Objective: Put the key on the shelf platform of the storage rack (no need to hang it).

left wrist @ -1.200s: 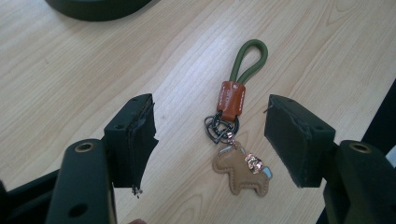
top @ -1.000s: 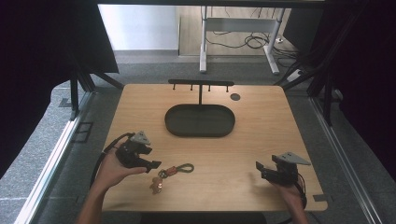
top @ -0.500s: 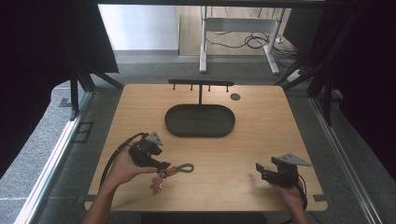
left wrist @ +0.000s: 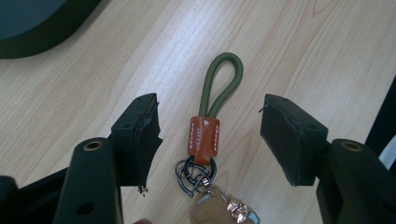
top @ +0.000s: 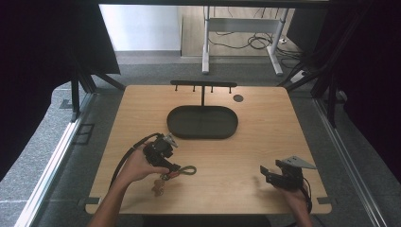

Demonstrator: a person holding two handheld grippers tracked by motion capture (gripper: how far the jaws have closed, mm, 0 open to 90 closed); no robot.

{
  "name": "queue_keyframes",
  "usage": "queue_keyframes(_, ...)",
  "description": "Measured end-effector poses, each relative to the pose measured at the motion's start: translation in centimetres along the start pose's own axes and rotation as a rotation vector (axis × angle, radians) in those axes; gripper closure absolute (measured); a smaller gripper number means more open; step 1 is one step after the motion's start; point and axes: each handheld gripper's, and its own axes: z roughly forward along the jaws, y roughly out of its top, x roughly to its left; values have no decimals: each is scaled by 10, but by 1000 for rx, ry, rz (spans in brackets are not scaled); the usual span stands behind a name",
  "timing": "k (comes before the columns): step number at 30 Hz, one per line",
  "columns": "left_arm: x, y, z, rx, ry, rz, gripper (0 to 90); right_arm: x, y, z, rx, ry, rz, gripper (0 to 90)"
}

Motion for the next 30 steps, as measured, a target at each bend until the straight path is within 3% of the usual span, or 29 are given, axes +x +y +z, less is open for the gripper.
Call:
queue_keyframes(19, -1, 8, 24, 90, 6, 28, 396, 3, -2, 4, 23, -9, -20, 267)
queue_keyframes(30, 0, -2, 34, 131, -4, 22, 409, 4, -3, 5, 35, -11, -15, 269)
